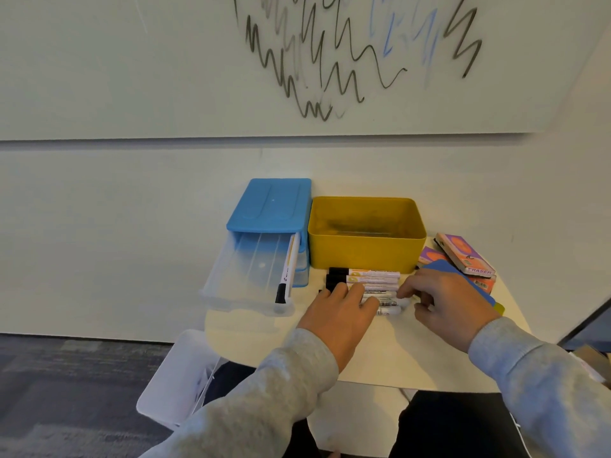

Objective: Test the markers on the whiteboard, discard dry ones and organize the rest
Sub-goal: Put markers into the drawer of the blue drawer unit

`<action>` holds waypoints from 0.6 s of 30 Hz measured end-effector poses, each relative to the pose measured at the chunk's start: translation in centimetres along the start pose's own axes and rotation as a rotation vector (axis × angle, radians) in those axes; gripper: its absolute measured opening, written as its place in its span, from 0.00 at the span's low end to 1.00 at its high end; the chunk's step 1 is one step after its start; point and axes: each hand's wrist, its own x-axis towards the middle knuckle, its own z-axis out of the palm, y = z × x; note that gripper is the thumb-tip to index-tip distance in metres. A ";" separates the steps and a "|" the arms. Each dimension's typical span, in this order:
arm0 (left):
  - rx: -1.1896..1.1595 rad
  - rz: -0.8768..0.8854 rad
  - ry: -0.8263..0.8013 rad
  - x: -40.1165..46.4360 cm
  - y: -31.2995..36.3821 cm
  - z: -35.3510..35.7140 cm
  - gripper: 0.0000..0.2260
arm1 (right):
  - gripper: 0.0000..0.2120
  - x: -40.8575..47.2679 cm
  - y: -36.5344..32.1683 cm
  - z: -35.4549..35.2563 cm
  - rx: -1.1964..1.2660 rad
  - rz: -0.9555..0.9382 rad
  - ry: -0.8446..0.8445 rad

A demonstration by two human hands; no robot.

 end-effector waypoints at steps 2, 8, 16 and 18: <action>-0.001 0.000 0.008 -0.1 0.2 -0.4 0.27 | 0.15 0.1 0.0 -0.1 0.002 -0.011 0.004; -0.012 0.034 0.140 0.5 0.4 -4.2 0.23 | 0.17 1.4 -0.4 -0.9 -0.005 -0.062 0.005; -0.063 0.042 0.203 1.5 -5.6 -14.0 0.12 | 0.11 5.6 -5.7 -5.5 0.036 -0.287 0.124; -0.078 -0.019 0.206 0.0 -8.4 -15.3 0.13 | 0.07 6.6 -8.0 -6.1 0.030 -0.372 0.086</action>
